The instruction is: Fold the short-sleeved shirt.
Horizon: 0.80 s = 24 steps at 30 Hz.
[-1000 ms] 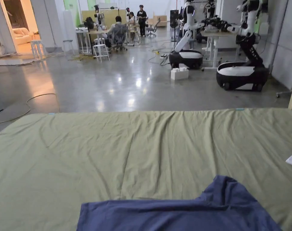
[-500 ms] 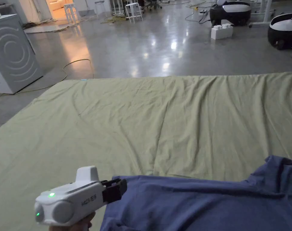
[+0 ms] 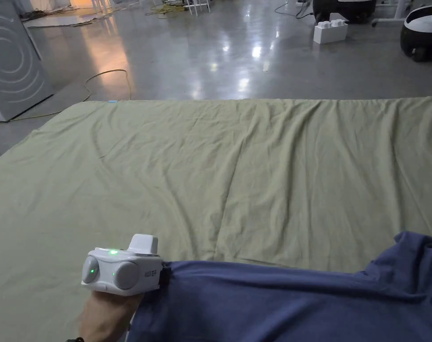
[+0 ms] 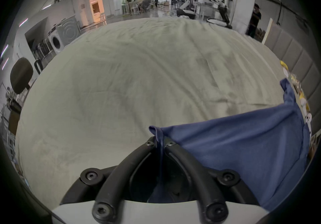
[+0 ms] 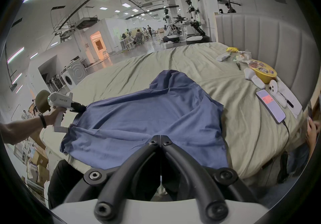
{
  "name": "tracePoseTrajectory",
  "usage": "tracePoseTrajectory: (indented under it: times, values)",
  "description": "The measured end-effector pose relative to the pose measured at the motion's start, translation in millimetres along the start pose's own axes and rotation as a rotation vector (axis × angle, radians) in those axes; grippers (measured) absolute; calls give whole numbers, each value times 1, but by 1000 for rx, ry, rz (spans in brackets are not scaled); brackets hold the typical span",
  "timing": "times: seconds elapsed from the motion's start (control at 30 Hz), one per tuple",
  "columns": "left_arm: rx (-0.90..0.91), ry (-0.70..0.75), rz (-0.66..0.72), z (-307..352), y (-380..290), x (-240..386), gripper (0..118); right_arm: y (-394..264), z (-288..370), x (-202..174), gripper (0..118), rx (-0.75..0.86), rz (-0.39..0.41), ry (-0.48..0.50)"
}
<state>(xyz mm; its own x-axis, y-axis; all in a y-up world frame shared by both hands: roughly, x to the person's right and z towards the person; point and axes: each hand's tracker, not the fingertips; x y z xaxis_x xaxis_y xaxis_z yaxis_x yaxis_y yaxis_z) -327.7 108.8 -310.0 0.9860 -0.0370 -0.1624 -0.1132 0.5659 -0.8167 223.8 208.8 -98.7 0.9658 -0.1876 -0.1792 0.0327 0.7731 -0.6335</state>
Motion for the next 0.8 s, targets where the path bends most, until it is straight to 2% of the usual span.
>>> tracePoseTrajectory:
  times: [0.13,0.17,0.23,0.27,0.33,0.43,0.57,0.63,0.67,0.7,0.73,0.77,0.8]
  values:
    - [-56,8,39,-13,7,-1,6,47,-36,17,3,27,75,-6]
    - [-64,6,29,-13,9,-2,6,66,-51,23,13,22,79,-13]
    - [-86,2,3,-14,11,0,6,104,-88,39,72,-15,80,4]
    - [-89,7,-10,-14,11,2,6,123,-112,50,88,-80,87,13]
    - [-94,15,-33,-10,10,9,6,147,-155,63,83,-137,104,-30]
    - [-105,15,-35,-8,13,10,6,164,-220,83,83,-251,141,-140]
    - [-115,-14,-8,-8,16,4,6,156,-292,107,83,-366,53,-188]
    - [-107,-24,7,-7,15,3,5,153,-312,111,82,-435,78,-253]
    - [-102,-26,14,-7,14,3,5,149,-315,110,76,-413,92,-271]
    - [-96,-24,9,-7,14,3,5,148,-313,109,68,-402,101,-224]
    - [-87,-21,-3,-6,12,5,5,146,-311,105,61,-399,110,-220]
    - [-80,-16,-16,-5,12,7,5,149,-307,102,49,-390,145,-209]
    - [-76,-8,-32,-4,11,9,5,148,-301,94,21,-393,149,-184]
